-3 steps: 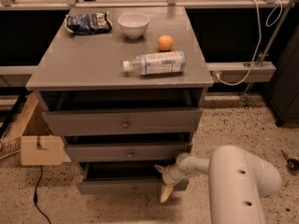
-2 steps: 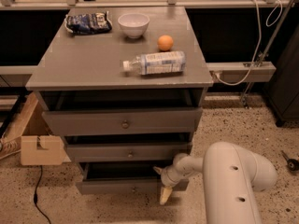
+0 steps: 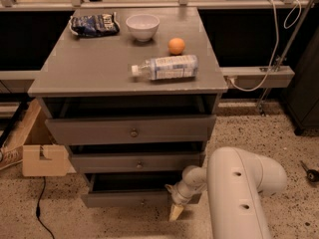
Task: Open bottom drawer
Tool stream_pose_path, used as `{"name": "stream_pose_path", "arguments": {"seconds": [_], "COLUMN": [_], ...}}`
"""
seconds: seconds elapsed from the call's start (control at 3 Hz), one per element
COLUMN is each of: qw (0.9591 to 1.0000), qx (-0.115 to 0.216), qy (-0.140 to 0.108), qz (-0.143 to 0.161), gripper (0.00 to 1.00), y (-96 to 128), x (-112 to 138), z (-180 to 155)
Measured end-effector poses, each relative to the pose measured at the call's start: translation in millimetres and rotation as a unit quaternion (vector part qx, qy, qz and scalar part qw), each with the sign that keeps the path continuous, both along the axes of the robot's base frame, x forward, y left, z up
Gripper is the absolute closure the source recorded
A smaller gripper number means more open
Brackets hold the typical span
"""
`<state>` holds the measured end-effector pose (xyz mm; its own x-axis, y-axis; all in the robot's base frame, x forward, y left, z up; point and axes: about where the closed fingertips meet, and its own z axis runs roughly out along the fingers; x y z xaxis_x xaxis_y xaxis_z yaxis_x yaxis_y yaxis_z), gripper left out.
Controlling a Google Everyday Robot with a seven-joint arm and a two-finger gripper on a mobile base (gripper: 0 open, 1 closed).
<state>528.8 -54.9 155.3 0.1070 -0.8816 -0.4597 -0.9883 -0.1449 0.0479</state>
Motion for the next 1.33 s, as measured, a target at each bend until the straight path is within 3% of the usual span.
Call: {"name": "stream_pose_path", "arguments": {"seconds": [0.33, 1.0, 1.33], "qw": [0.9998, 0.9998, 0.9994], "qx": [-0.003, -0.003, 0.003], "qy": [0.019, 0.019, 0.028], "qz": [0.000, 0.000, -0.018], "gripper": [0.42, 0.89, 1.00], "y": [-1.3, -0.8, -10.7], "x": [-16.4, -16.0, -40.8], "z": [-1.2, 7.5, 7.6]}}
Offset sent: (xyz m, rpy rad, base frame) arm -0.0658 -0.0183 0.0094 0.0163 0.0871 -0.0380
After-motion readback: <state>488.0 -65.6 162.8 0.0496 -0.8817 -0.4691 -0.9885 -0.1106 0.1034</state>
